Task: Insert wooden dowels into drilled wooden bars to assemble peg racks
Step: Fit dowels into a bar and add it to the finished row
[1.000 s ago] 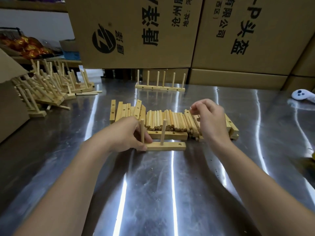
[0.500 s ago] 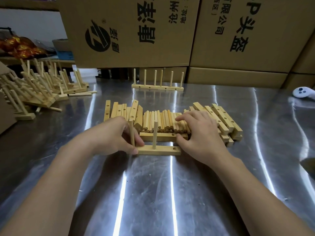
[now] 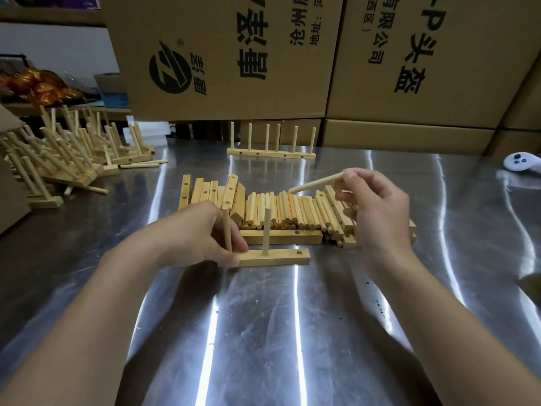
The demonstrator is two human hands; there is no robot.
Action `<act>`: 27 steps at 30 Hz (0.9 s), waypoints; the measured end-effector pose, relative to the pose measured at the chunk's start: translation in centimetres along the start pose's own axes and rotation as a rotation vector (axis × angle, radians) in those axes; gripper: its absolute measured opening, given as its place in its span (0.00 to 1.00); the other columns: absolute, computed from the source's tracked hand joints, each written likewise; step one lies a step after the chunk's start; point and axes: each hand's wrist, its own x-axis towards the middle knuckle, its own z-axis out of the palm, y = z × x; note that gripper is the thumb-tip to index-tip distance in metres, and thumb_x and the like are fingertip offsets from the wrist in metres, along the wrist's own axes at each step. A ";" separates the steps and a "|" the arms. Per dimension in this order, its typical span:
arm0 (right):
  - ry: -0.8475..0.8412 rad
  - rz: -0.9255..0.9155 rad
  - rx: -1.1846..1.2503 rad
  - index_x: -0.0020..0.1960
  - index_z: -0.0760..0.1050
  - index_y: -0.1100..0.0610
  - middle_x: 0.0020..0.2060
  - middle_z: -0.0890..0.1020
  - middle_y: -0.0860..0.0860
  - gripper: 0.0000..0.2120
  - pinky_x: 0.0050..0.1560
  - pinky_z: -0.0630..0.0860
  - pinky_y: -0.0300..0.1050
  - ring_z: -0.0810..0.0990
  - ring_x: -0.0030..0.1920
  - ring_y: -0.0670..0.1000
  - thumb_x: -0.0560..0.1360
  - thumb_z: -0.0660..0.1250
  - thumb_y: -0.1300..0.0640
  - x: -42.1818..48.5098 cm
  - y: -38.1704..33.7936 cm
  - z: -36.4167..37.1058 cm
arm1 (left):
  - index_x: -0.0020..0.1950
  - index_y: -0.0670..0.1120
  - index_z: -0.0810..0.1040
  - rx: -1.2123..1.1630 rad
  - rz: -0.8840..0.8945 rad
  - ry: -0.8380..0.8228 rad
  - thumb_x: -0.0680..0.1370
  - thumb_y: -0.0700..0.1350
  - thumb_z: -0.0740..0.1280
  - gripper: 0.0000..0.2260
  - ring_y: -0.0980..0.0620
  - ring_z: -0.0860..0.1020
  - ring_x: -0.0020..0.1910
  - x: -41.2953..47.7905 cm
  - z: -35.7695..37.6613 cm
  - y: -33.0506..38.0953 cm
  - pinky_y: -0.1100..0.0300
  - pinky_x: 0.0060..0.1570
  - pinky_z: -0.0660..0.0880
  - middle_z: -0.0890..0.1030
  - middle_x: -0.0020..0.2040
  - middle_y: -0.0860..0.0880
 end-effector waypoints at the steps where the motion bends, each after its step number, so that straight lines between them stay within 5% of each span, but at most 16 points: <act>1: -0.028 0.070 0.033 0.51 0.86 0.51 0.43 0.88 0.49 0.05 0.46 0.77 0.44 0.84 0.44 0.44 0.82 0.71 0.53 0.0 -0.1 -0.1 | 0.47 0.63 0.88 -0.009 0.004 -0.008 0.72 0.50 0.83 0.09 0.68 0.81 0.48 -0.1 -0.1 0.2 0.64 0.49 0.74 0.86 0.46 0.64; 4: -0.091 0.160 0.162 0.48 0.87 0.51 0.43 0.88 0.51 0.07 0.45 0.76 0.43 0.84 0.45 0.46 0.81 0.71 0.55 -0.2 -0.3 -0.1 | 0.54 0.63 0.87 -0.089 0.056 0.064 0.68 0.62 0.82 0.16 0.65 0.82 0.50 -0.7 -0.4 1.4 0.63 0.50 0.75 0.86 0.49 0.63; 7: -0.163 0.176 0.267 0.50 0.88 0.54 0.43 0.88 0.52 0.07 0.42 0.77 0.39 0.85 0.45 0.46 0.81 0.70 0.57 -0.4 -0.9 0.1 | 0.61 0.65 0.83 -0.165 0.190 0.320 0.66 0.69 0.77 0.24 0.65 0.82 0.53 -1.1 -0.2 3.2 0.60 0.49 0.74 0.85 0.52 0.65; 13: -0.310 0.091 0.265 0.58 0.86 0.57 0.46 0.88 0.54 0.08 0.43 0.78 0.39 0.84 0.48 0.49 0.83 0.69 0.59 -1.3 -1.3 0.6 | 0.58 0.56 0.87 -0.405 0.400 0.645 0.74 0.54 0.78 0.14 0.56 0.84 0.46 -1.1 1.3 5.3 0.50 0.41 0.78 0.88 0.47 0.58; 16: -0.334 0.047 0.245 0.60 0.85 0.58 0.46 0.88 0.53 0.09 0.43 0.78 0.39 0.84 0.47 0.48 0.82 0.70 0.59 -1.5 -1.3 0.6 | 0.56 0.56 0.88 -0.470 0.416 0.699 0.76 0.49 0.79 0.09 0.39 0.78 0.37 -0.9 1.3 4.8 0.48 0.33 0.76 0.88 0.45 0.54; 20: -0.351 0.008 0.224 0.59 0.86 0.57 0.47 0.88 0.52 0.10 0.43 0.79 0.39 0.85 0.47 0.47 0.78 0.75 0.59 -1.4 -1.2 0.6 | 0.56 0.58 0.88 -0.460 0.421 0.704 0.75 0.50 0.79 0.10 0.30 0.78 0.40 -0.8 1.2 4.4 0.38 0.36 0.77 0.88 0.47 0.54; 27: -0.360 -0.030 0.178 0.57 0.87 0.52 0.49 0.89 0.52 0.09 0.45 0.80 0.39 0.86 0.50 0.48 0.76 0.77 0.57 -1.4 -1.0 0.4 | 0.55 0.54 0.88 -0.520 0.402 0.695 0.75 0.47 0.80 0.10 0.51 0.86 0.45 -0.5 0.6 3.4 0.59 0.39 0.78 0.89 0.47 0.54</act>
